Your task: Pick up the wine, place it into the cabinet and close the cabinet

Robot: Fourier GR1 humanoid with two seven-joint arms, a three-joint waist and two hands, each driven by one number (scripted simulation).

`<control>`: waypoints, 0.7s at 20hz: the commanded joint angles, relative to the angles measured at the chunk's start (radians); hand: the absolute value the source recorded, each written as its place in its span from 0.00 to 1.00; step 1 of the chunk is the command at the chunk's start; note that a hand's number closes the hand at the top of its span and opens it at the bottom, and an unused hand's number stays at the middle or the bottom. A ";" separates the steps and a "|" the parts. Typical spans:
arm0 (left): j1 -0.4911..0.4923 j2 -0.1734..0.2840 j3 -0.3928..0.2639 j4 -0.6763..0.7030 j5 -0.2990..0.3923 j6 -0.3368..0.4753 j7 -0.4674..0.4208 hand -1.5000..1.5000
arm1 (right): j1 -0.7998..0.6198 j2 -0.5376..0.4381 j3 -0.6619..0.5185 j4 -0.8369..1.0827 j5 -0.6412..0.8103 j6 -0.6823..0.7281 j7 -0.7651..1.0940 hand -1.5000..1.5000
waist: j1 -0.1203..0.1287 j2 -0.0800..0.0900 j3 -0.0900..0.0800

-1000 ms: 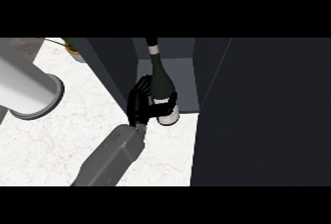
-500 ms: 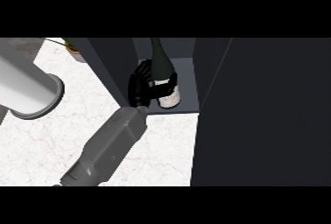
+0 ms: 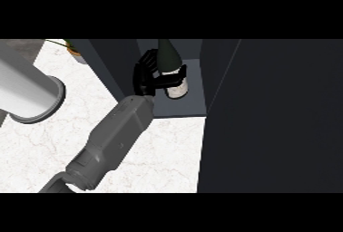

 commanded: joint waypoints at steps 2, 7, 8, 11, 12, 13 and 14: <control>-0.117 0.044 0.020 0.066 -0.036 0.048 0.028 1.00 | 0.039 -0.007 -0.036 -0.124 -0.099 0.004 0.046 0.00 | 0.009 -0.006 0.002; -0.161 0.041 0.005 0.193 -0.092 0.151 -0.032 0.00 | 0.039 0.003 -0.030 -0.103 -0.095 0.020 0.015 0.00 | -0.012 0.002 0.002; -0.141 0.062 -0.001 0.219 -0.102 0.118 -0.032 0.00 | 0.015 0.025 -0.007 -0.096 -0.079 -0.002 0.034 0.00 | -0.007 0.004 0.001; -0.189 0.096 -0.011 0.270 -0.125 0.152 0.003 0.00 | 0.024 0.010 0.014 -0.153 -0.087 0.018 0.061 0.00 | -0.027 0.007 0.000; -0.187 0.094 -0.026 0.282 -0.143 0.129 0.014 0.00 | 0.043 0.009 0.013 -0.131 -0.072 0.024 0.040 0.00 | -0.019 0.004 0.001; -0.168 0.091 -0.018 0.293 -0.139 0.126 0.010 0.00 | 0.066 -0.002 -0.013 -0.145 -0.103 0.035 0.034 0.00 | -0.020 0.004 0.001; -0.190 0.050 -0.025 0.304 -0.152 0.172 0.011 0.00 | 0.049 0.002 -0.002 -0.146 -0.079 0.022 0.062 0.00 | -0.018 0.004 0.001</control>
